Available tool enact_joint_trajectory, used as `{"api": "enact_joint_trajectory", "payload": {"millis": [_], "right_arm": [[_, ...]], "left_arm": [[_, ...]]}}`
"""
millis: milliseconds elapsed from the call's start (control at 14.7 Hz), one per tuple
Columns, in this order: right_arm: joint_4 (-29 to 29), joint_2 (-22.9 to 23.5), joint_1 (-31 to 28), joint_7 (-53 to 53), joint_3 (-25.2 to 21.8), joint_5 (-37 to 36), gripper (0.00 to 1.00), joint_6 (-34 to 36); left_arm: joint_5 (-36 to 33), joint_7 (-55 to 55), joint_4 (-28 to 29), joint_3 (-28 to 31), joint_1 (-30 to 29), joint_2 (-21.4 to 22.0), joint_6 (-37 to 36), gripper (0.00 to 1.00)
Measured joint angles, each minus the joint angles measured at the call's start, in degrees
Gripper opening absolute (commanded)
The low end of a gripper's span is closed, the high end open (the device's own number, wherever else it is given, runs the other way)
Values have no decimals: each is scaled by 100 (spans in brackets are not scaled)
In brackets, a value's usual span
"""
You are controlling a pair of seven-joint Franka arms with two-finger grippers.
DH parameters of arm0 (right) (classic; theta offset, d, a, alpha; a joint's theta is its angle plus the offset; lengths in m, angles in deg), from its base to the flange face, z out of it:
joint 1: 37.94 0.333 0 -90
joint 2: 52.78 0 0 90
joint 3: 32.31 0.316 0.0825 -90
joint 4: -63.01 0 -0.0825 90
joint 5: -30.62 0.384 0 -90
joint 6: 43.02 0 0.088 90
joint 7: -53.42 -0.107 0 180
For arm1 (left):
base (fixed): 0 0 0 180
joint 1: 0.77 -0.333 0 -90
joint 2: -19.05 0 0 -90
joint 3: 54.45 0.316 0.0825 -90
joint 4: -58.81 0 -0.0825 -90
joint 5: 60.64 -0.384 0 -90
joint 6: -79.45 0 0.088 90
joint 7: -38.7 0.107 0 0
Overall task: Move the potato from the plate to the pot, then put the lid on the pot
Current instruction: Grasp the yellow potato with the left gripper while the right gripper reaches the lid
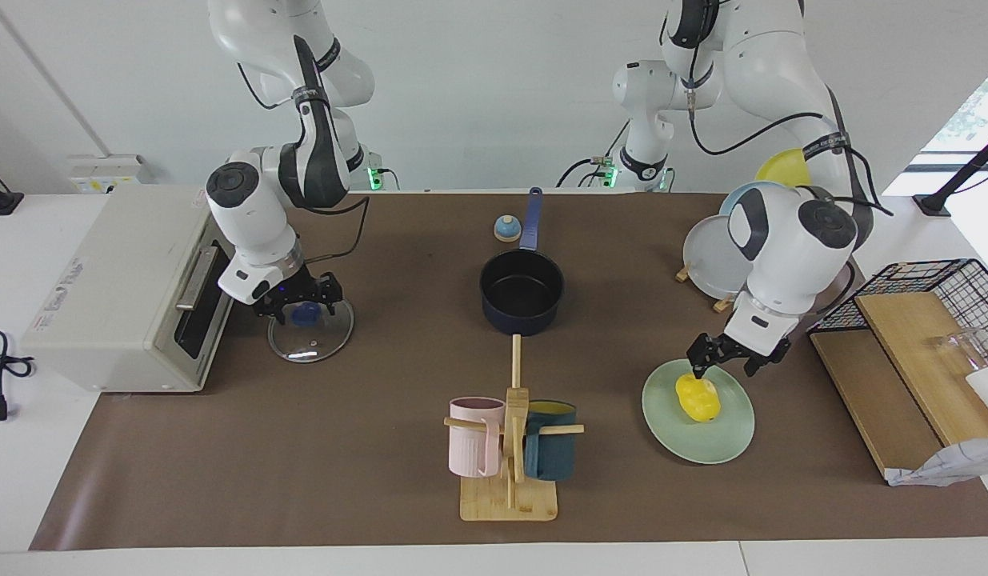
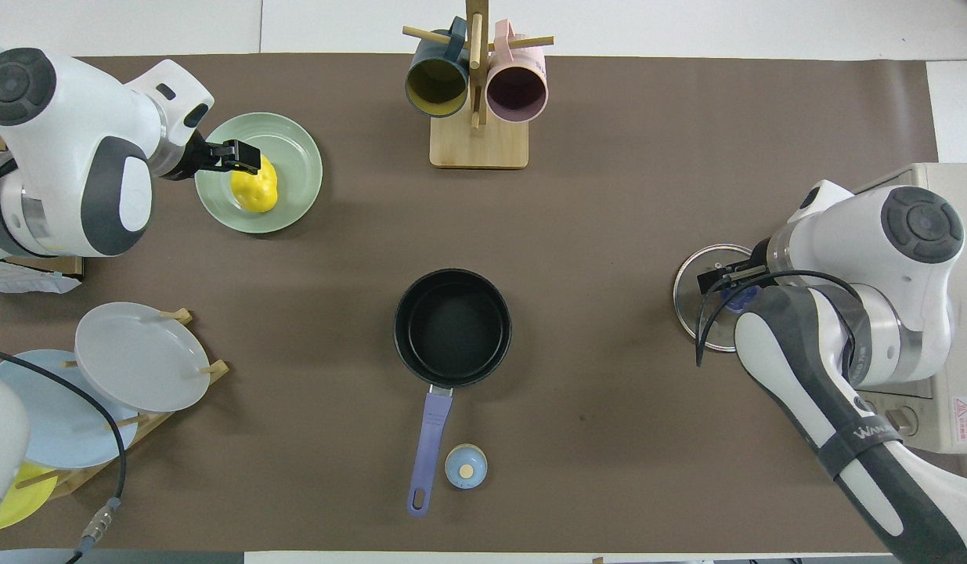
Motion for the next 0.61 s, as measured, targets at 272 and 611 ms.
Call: {"api": "enact_joint_trajectory", "payload": {"millis": [272, 611], "right_arm": [[351, -141, -66, 4, -1, 0, 100, -253], [568, -120, -254, 340, -6, 0, 100, -690]], "left_arm": [[-20, -28, -2, 0, 13, -401, 319, 100], [-22, -81, -1, 0, 29, -430, 344, 99]]}}
